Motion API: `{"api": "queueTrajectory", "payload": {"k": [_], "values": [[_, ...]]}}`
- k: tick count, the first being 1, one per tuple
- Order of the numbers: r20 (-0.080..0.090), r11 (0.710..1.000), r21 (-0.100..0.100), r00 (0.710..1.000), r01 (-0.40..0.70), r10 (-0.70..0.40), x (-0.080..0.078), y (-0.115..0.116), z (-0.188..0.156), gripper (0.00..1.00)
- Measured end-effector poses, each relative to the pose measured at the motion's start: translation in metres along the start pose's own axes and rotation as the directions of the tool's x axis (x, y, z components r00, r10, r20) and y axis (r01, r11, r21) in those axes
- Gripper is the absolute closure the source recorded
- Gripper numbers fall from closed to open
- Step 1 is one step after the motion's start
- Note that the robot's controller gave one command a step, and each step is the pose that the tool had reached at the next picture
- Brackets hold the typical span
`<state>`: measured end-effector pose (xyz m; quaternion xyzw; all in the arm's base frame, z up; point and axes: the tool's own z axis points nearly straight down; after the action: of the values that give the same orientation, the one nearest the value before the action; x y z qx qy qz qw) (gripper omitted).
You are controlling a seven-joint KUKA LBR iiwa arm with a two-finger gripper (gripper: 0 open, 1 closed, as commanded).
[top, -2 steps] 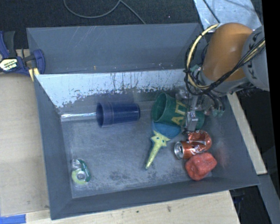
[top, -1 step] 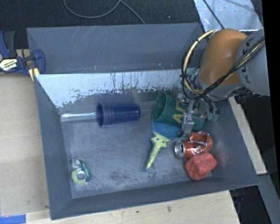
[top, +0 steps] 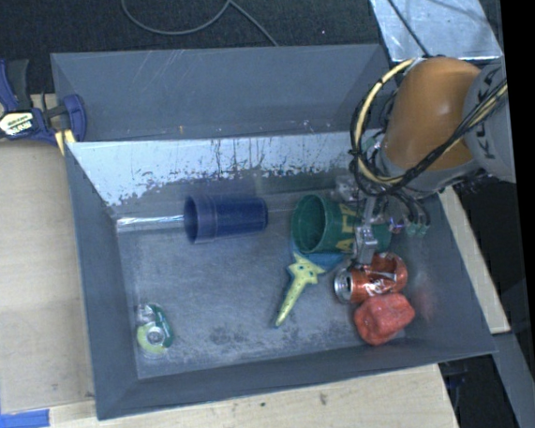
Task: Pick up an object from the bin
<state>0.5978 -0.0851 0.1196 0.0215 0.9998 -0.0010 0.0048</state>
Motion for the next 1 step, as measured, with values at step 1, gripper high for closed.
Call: {"api": "queueTrajectory", "payload": {"k": [1], "values": [[0.011, 1.0, 0.0, 1.0, 0.016, -0.016, 0.0196, 0.021, 0.0283, 0.0]]}}
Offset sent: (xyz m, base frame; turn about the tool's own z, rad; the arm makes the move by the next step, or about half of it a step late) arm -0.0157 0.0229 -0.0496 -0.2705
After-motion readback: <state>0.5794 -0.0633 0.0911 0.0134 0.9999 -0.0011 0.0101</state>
